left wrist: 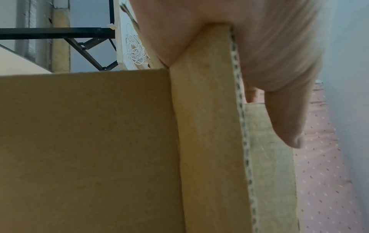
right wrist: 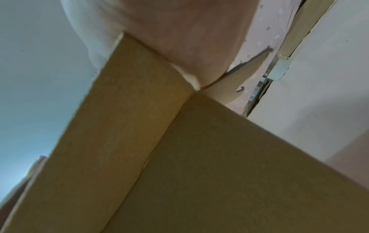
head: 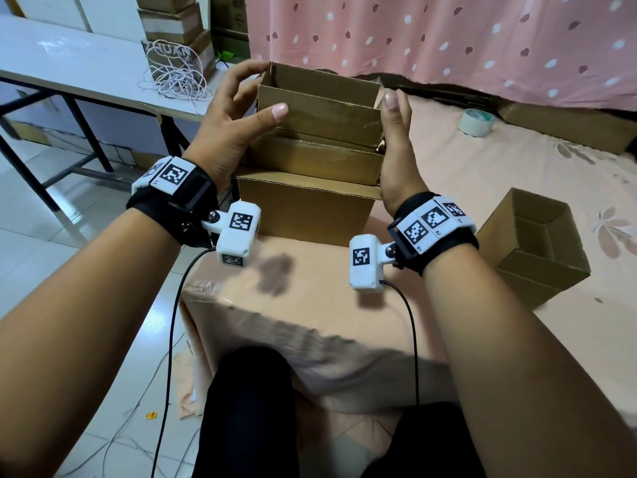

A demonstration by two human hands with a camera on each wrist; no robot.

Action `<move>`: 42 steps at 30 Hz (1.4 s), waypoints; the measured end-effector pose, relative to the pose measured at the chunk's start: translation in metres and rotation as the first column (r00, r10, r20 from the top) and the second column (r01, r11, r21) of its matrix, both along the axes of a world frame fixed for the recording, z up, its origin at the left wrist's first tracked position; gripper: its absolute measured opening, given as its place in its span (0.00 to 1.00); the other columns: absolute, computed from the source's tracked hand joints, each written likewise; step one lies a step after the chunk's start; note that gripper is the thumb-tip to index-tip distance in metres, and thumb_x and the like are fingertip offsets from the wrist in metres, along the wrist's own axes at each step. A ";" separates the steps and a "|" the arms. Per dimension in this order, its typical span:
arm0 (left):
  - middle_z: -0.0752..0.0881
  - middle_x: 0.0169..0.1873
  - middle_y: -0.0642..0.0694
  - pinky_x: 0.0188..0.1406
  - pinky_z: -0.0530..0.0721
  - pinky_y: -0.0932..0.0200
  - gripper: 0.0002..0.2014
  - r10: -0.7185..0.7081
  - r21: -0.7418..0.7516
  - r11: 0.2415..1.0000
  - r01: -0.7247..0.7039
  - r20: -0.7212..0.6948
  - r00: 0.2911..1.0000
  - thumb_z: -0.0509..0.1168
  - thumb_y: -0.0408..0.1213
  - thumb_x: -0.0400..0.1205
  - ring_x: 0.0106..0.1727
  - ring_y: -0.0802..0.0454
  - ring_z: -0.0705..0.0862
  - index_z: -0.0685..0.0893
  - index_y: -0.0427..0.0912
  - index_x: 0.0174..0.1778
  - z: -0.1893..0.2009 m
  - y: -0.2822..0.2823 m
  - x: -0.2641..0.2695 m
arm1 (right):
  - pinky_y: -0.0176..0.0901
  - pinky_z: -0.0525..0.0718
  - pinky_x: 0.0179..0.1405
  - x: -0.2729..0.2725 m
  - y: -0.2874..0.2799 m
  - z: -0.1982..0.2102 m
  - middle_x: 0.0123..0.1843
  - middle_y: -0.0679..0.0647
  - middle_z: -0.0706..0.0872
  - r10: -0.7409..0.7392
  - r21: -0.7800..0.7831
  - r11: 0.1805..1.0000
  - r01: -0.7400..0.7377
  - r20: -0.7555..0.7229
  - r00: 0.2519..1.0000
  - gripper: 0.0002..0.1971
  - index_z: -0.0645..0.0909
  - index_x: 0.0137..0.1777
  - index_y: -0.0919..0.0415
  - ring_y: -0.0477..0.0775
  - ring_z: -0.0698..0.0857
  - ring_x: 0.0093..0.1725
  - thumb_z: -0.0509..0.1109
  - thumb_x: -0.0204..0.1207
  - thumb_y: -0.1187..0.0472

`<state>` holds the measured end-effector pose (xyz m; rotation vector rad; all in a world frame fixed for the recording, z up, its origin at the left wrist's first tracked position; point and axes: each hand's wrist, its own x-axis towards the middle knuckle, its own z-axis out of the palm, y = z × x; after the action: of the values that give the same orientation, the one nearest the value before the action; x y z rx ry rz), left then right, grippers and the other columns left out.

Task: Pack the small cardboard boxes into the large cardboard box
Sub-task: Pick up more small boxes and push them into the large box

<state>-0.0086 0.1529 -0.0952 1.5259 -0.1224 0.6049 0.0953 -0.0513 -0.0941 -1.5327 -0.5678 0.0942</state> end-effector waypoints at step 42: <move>0.89 0.61 0.55 0.61 0.85 0.59 0.22 0.109 0.028 0.994 -0.108 -0.037 0.993 0.71 0.34 0.84 0.65 0.54 0.87 0.71 0.47 0.70 0.000 -0.004 -0.002 | 0.38 0.61 0.73 0.006 0.001 -0.005 0.87 0.48 0.66 -0.004 -0.040 0.999 0.006 0.045 0.999 0.33 0.60 0.88 0.51 0.45 0.66 0.83 0.56 0.86 0.39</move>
<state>-0.0105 0.1491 -0.0950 1.5756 -0.0176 0.6615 0.1015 -0.0499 -0.0996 -1.5788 -0.6011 0.0680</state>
